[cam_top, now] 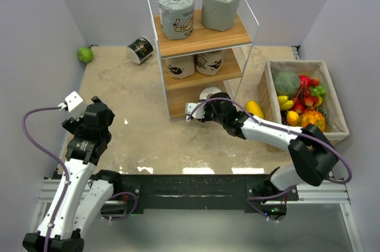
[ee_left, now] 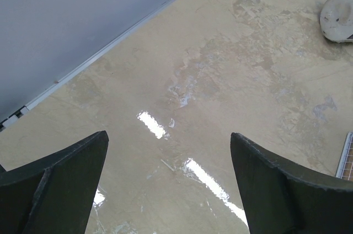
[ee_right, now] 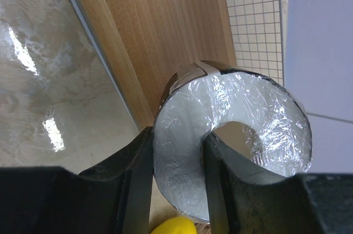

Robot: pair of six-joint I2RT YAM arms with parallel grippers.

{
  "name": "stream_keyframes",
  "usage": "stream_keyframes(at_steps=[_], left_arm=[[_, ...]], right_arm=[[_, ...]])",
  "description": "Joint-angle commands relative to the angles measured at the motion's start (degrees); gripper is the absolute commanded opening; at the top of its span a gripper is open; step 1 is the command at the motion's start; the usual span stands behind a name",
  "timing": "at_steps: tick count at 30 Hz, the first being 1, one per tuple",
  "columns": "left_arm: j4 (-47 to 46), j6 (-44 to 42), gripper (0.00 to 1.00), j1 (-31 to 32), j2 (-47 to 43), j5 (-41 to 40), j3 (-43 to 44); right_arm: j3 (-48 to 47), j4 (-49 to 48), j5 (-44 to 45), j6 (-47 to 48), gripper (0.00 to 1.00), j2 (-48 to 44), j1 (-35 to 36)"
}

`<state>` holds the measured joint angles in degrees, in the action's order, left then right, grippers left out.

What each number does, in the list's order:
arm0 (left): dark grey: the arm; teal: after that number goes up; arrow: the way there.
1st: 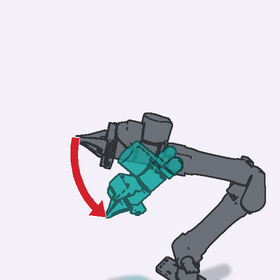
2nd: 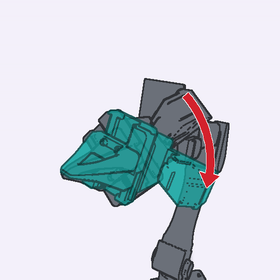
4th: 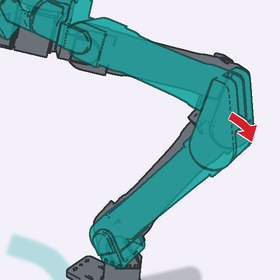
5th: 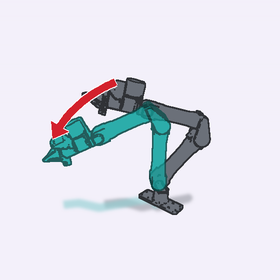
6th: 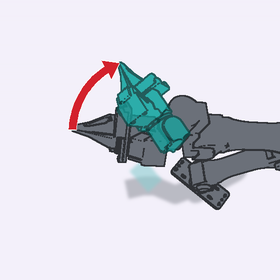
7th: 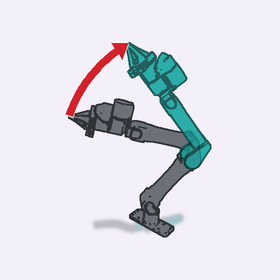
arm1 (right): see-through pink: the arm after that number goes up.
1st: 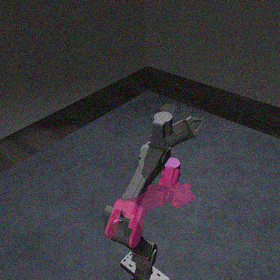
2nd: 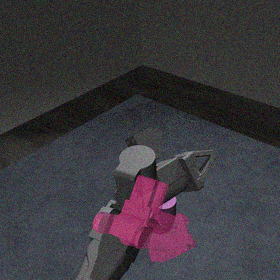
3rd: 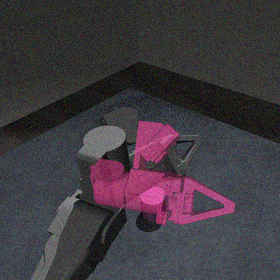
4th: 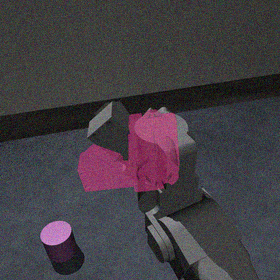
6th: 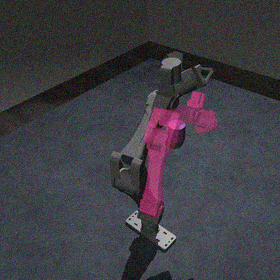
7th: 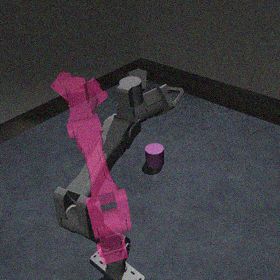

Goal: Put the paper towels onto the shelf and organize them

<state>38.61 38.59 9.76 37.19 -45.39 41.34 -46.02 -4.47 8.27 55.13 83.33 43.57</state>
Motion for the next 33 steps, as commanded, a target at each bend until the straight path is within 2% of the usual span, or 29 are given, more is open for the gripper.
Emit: stream_keyframes(at_steps=[1,11,16,21,33], left_arm=[[-2.0,1.3,0.98,-0.4,-0.4,-0.8,-0.1],[-2.1,1.2,0.98,-0.4,-0.5,-0.6,-0.2],[-2.3,1.1,0.98,-0.4,-0.4,-0.6,-0.3],[-2.6,1.1,0.98,-0.4,-0.3,-0.3,-0.4],[-3.5,-0.3,0.97,-0.4,0.2,0.3,-0.6]], right_arm=[[-4.3,-8.1,-6.2,4.2,0.32,1.7,-2.3],[-9.3,-7.4,-7.4,7.6,0.35,8.1,-4.5],[-9.9,-10.0,-3.5,7.4,0.45,9.7,-4.7],[-9.9,-9.7,-2.5,8.0,0.58,9.1,-4.7],[-6.8,-8.3,-2.3,3.2,0.62,1.8,-4.5]])
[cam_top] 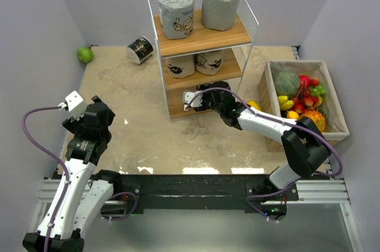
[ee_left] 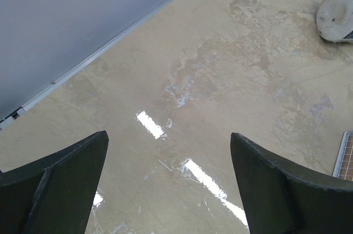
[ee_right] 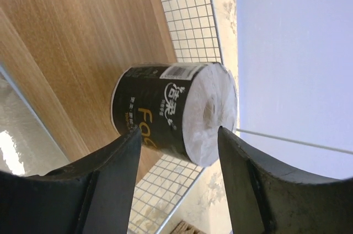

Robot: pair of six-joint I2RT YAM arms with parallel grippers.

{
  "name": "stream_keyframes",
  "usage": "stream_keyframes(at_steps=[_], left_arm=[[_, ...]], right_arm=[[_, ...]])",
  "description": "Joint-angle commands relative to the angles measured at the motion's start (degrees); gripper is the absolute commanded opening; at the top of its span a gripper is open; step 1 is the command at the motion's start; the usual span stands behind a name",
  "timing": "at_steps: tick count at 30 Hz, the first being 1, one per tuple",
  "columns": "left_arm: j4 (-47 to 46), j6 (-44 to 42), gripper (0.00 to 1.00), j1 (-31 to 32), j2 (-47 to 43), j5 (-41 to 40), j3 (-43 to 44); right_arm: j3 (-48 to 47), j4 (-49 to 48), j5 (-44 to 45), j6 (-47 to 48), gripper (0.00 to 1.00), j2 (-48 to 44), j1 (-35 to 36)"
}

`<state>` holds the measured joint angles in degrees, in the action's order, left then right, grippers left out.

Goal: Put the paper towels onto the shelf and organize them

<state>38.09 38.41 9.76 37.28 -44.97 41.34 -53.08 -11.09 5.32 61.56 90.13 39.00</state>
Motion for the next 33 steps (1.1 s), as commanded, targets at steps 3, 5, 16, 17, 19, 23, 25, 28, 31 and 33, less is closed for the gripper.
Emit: stream_keyframes(at_steps=[3,5,16,17,19,23,25,28,31,33], left_arm=[[-5.3,-2.8,0.97,-0.4,-0.7,3.3,-0.7],[-7.4,-6.2,0.96,-0.4,-1.9,8.2,-1.3],[-24.9,-7.3,0.91,-2.2,15.8,32.8,6.0],[-26.2,-7.2,0.90,-2.5,18.1,34.3,8.7],[-28.9,-7.2,0.90,-3.8,23.2,38.9,10.5],[-39.4,-5.5,0.90,-8.2,30.6,46.4,13.7],[-43.6,-5.5,0.90,-9.8,35.2,51.0,14.2],[-50.8,-6.7,0.90,-11.3,42.5,53.3,15.5],[-53.5,-5.8,0.90,-12.8,50.6,56.2,20.1],[-55.9,-5.7,0.90,-12.8,55.8,56.6,23.7]], right_arm=[[0.3,4.7,-0.6,-8.1,0.62,-9.1,1.4],[1.0,8.9,-0.8,-12.1,0.62,-11.6,3.9],[5.1,20.0,-14.4,-42.1,0.71,-29.5,20.8],[8.0,18.4,-15.9,-46.7,0.73,-31.4,21.8],[10.3,14.5,-16.9,-51.0,0.76,-36.6,24.3],[14.9,7.6,-14.0,-64.8,0.79,-44.4,25.2],[16.8,3.5,-15.5,-68.0,0.80,-46.9,25.2],[17.4,2.0,-14.6,-73.7,0.92,-50.1,25.1],[13.2,6.0,-12.1,-76.7,0.93,-50.3,25.1],[12.0,7.5,-10.4,-78.0,0.93,-50.4,25.2]])
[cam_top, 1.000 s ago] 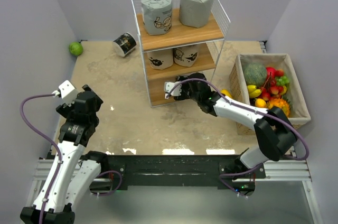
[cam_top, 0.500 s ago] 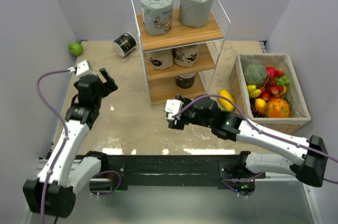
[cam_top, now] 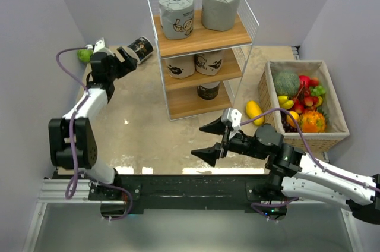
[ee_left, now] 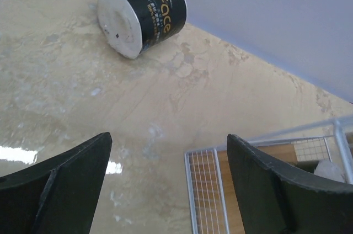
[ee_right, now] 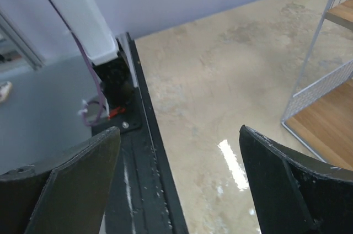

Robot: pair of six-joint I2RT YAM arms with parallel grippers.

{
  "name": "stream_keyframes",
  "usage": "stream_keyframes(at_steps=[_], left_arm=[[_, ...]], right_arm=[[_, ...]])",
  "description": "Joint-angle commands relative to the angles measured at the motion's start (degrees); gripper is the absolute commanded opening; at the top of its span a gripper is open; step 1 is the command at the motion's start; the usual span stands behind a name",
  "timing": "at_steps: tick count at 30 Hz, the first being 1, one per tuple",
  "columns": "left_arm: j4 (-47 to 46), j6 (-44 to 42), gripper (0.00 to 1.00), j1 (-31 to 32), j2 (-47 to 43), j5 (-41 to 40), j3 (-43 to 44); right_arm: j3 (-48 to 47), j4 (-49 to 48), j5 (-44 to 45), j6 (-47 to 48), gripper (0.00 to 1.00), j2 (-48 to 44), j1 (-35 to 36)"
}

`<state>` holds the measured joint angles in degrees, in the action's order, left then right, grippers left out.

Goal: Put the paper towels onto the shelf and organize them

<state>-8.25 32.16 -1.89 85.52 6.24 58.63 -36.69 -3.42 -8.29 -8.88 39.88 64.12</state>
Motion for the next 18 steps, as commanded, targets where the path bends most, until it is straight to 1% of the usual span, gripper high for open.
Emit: stream_keyframes(at_steps=[1,2,3,5,6,8,9,11,12,13,16,18], left_arm=[[-10.3,0.9,0.90,-1.1,9.1,5.2,8.6],[-11.9,1.0,0.90,-1.2,10.6,5.0,9.6],[-12.7,0.6,0.90,-1.2,13.8,4.9,10.6],[-13.6,-0.6,0.90,-1.2,17.0,4.0,14.3],[-13.8,-0.9,0.91,-1.2,20.3,3.4,15.4],[-15.2,-1.4,0.91,-1.4,23.6,2.2,18.4],[-15.8,-1.1,0.91,-1.7,27.1,2.3,19.4],[-18.0,0.4,0.91,-2.3,30.7,4.1,22.6],[-18.4,0.7,0.91,-2.4,34.1,4.7,23.9],[-18.5,1.0,0.91,-2.4,35.8,5.4,26.9],[-18.9,1.6,0.91,-2.5,40.9,6.1,31.6],[-20.0,2.3,0.91,-2.5,43.7,6.3,32.7]], right_arm=[[-5.4,0.3,4.2,-7.7,0.95,0.0,0.0],[-5.8,0.7,5.2,-8.2,0.99,0.1,0.0],[-6.1,1.8,6.7,-8.9,0.99,0.2,0.0],[-6.6,2.8,9.8,-11.3,0.99,0.3,0.0],[-6.7,2.9,9.5,-11.7,0.99,0.2,0.0],[-6.2,1.9,8.7,-12.6,0.99,-0.2,0.0],[-5.9,1.0,8.7,-12.8,0.99,-0.4,0.0],[-5.9,0.9,9.8,-12.8,0.99,-0.5,0.0],[-6.1,1.1,11.4,-12.7,0.99,-0.3,0.0],[-6.5,1.3,12.5,-12.4,0.99,-0.2,0.0],[-7.3,1.0,14.7,-10.3,0.99,1.2,0.0],[-8.0,1.0,15.2,-9.4,0.99,3.4,0.0]])
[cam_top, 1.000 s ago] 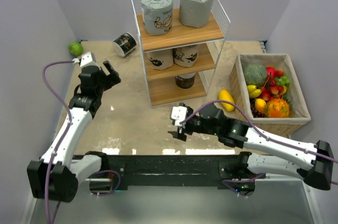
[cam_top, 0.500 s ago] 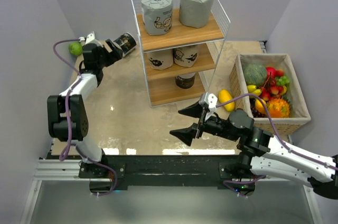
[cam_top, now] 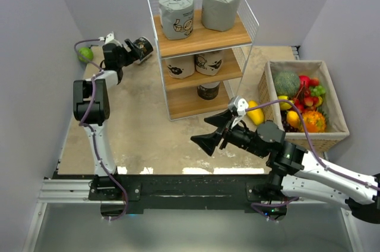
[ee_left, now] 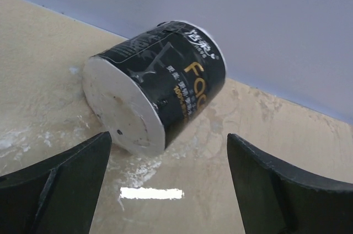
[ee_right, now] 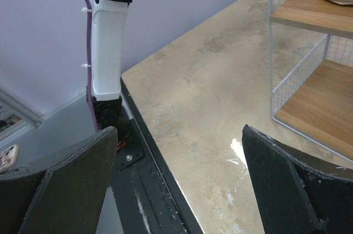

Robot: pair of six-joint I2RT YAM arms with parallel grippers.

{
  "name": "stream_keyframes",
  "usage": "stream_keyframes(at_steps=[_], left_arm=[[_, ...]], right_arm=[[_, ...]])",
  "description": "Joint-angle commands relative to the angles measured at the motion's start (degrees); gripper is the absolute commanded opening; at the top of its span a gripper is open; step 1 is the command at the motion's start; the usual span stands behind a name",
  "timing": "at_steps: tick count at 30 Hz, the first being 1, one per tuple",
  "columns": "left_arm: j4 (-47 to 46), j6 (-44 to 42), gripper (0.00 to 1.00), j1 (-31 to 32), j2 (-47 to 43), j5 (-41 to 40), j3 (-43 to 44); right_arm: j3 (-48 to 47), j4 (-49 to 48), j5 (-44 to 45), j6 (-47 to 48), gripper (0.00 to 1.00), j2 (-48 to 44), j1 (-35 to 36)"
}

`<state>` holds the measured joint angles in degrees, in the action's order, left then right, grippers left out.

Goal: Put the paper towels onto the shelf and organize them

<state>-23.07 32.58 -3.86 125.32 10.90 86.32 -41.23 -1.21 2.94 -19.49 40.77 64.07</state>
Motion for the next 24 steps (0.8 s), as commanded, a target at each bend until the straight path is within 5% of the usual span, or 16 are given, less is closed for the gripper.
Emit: stream_keyframes(at_steps=[1,13,19,24], left_arm=[[-6.1,2.7,0.91,-0.5,4.7,2.4,6.0],[-10.1,7.1,0.84,-0.4,16.9,6.1,19.3],[-11.1,10.0,0.64,-0.5,19.4,9.5,22.8],[-10.3,8.7,0.46,-0.6,11.5,9.8,15.5]], right_arm=[[-4.7,-1.1,4.2,1.9,0.99,3.3,0.0],[-10.6,-0.4,4.4,4.8,0.99,12.8,0.0],[-11.4,-1.1,5.2,5.2,0.99,14.6,0.0],[-13.2,0.9,6.1,4.0,0.98,15.9,0.0]])
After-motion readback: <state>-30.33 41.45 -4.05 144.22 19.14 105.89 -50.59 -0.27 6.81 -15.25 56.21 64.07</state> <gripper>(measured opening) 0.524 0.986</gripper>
